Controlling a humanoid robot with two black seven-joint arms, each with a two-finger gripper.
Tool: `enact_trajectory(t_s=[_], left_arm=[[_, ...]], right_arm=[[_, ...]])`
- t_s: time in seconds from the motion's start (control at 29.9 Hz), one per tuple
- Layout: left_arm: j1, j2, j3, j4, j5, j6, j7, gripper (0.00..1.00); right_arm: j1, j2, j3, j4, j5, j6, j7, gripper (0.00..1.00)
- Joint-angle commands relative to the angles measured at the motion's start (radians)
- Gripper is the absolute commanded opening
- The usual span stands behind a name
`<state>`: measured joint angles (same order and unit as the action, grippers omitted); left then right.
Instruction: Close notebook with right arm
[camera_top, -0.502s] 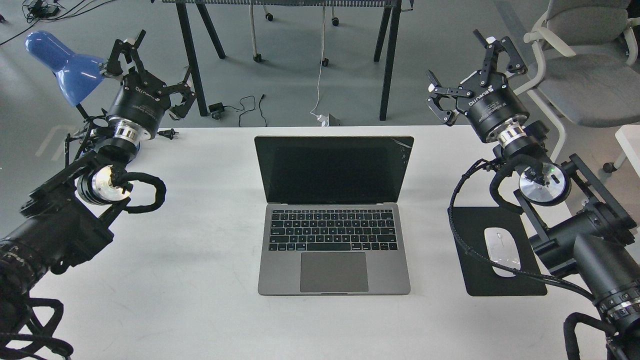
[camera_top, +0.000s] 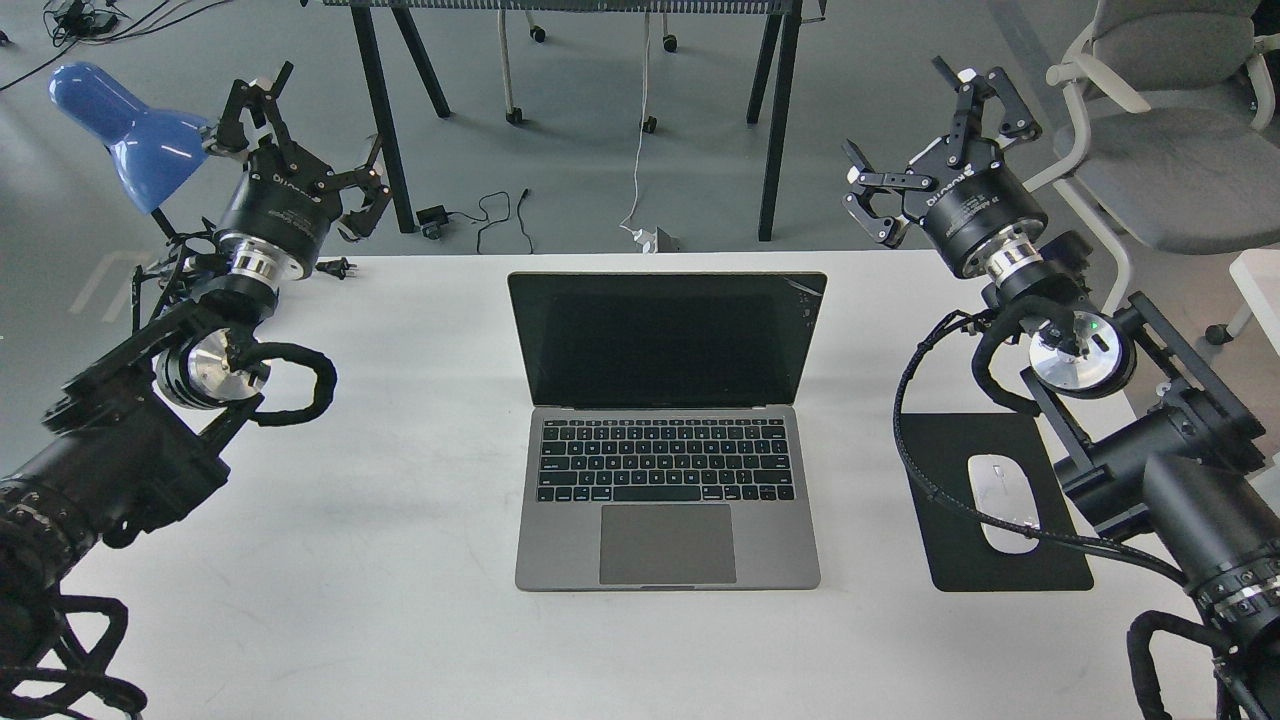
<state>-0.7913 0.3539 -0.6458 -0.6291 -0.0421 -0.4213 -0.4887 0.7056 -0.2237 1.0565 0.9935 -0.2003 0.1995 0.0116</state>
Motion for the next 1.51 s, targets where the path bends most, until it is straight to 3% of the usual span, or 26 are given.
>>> enact_trajectory(t_s=[0.0,0.23,0.54,1.47], left_arm=[[0.0,0.0,0.0,0.0,-0.001,-0.001,0.0,1.0],[0.001,0.0,0.0,0.0,-0.001,-0.001,0.0,1.0],[0.001,0.0,0.0,0.0,-0.002,-0.001,0.0,1.0],[0.001,0.0,-0.002,0.0,-0.002,-0.001,0.0,1.0]], right_arm=[[0.087,-0.009,-0.11,-0.041,-0.033,-0.048,-0.03,1.0],[0.212,-0.002,-0.299,-0.156,-0.061,-0.078,-0.053,1.0],[0.225,0.0,-0.326,-0.158,-0.064,-0.078,-0.056,1.0],[0.446,-0.009,-0.765,-0.204,-0.085,-0.08,-0.07,1.0]])
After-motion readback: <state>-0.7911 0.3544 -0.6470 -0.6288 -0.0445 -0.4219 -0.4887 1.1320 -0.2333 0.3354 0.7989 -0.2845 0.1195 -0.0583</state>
